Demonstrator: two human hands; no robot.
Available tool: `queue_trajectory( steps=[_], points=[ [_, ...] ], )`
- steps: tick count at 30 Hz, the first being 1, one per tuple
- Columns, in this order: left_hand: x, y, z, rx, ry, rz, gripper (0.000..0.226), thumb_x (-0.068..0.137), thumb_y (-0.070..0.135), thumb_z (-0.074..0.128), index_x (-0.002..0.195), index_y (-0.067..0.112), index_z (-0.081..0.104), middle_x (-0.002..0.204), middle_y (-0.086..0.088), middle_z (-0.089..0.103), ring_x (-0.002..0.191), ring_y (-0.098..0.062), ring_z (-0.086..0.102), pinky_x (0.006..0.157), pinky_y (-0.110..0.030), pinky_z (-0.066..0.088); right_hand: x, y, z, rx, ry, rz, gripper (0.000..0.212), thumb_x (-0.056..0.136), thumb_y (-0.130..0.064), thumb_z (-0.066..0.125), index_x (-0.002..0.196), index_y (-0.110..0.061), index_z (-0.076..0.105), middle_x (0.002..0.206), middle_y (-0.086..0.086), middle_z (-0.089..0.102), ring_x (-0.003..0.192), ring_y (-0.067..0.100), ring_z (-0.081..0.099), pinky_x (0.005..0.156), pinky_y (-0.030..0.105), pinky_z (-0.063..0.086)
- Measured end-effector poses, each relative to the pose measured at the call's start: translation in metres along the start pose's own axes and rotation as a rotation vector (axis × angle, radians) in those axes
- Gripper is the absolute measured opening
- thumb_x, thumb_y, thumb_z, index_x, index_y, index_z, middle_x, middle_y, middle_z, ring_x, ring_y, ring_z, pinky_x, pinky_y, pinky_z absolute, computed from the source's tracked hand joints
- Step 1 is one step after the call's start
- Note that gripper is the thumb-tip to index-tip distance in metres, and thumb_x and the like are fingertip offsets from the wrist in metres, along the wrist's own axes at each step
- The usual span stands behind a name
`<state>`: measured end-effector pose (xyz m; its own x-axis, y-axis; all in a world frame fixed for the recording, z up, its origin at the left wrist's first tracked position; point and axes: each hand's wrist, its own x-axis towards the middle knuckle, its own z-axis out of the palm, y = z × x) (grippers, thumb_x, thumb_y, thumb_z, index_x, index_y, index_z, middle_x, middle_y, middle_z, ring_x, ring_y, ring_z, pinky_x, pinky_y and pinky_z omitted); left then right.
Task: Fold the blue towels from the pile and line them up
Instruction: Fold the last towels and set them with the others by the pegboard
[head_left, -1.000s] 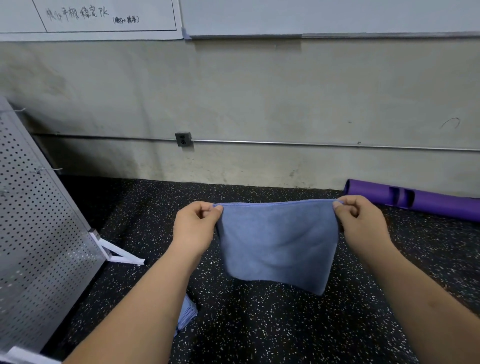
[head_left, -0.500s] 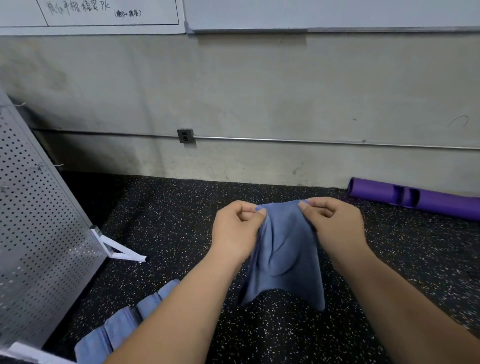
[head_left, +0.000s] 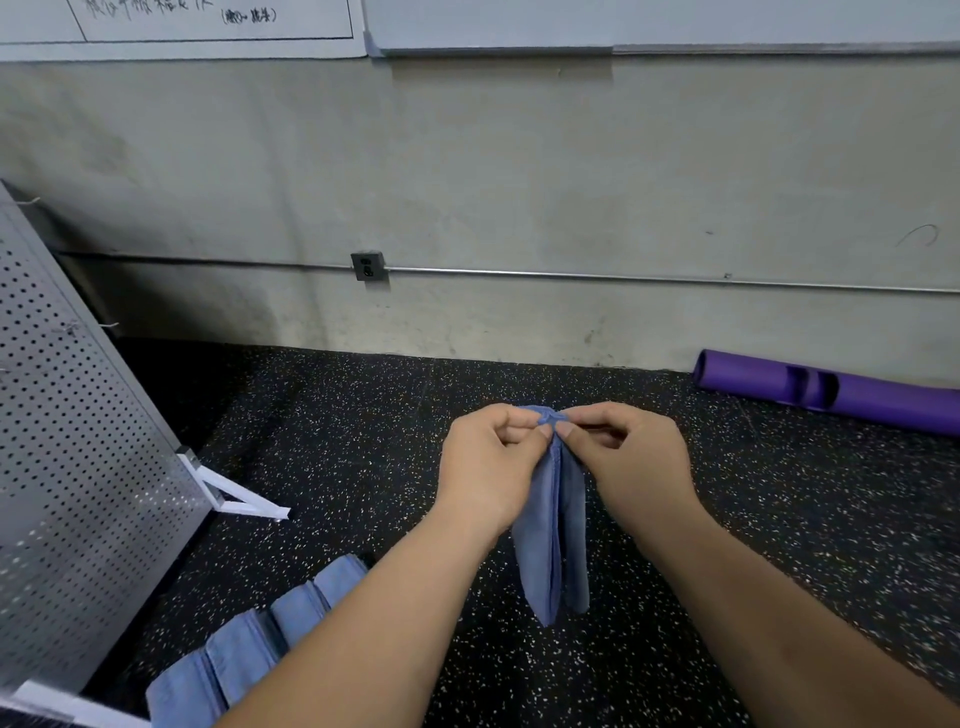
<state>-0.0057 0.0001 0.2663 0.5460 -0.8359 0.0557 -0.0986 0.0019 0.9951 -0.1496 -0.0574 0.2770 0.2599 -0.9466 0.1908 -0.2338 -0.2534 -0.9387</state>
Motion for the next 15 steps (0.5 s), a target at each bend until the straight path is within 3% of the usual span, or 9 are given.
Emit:
queue_trajectory(
  steps=[5,11,15],
  points=[
    [-0.004,0.004,-0.001,-0.012,-0.011,-0.004,0.006,0.091,0.016,0.082,0.089,0.021,0.08,0.081,-0.002,0.08,0.086,-0.024,0.079,0.083,-0.039,0.063,-0.003,-0.002,0.0,-0.043,0.029,-0.037,0.012,0.089,-0.023,0.084,0.09,-0.034,0.082,0.085,-0.019,0.079,0.083,0.003,0.075,0.082,0.034,0.063],
    [-0.004,0.004,-0.002,-0.027,-0.016,0.011,0.005,0.093,0.011,0.08,0.093,0.016,0.081,0.085,-0.007,0.08,0.089,-0.027,0.078,0.084,-0.036,0.063,-0.007,-0.007,0.001,-0.095,0.022,-0.088,0.018,0.093,-0.022,0.081,0.093,-0.04,0.079,0.094,-0.019,0.076,0.086,-0.008,0.07,0.075,0.007,0.053],
    [-0.006,0.007,-0.003,-0.014,-0.009,0.019,0.014,0.096,0.008,0.073,0.091,0.018,0.081,0.088,-0.002,0.08,0.081,-0.009,0.073,0.076,-0.025,0.057,-0.013,-0.011,0.003,-0.134,-0.004,-0.16,0.017,0.094,-0.021,0.08,0.106,-0.034,0.079,0.1,-0.021,0.072,0.09,-0.011,0.068,0.076,0.003,0.049]
  ],
)
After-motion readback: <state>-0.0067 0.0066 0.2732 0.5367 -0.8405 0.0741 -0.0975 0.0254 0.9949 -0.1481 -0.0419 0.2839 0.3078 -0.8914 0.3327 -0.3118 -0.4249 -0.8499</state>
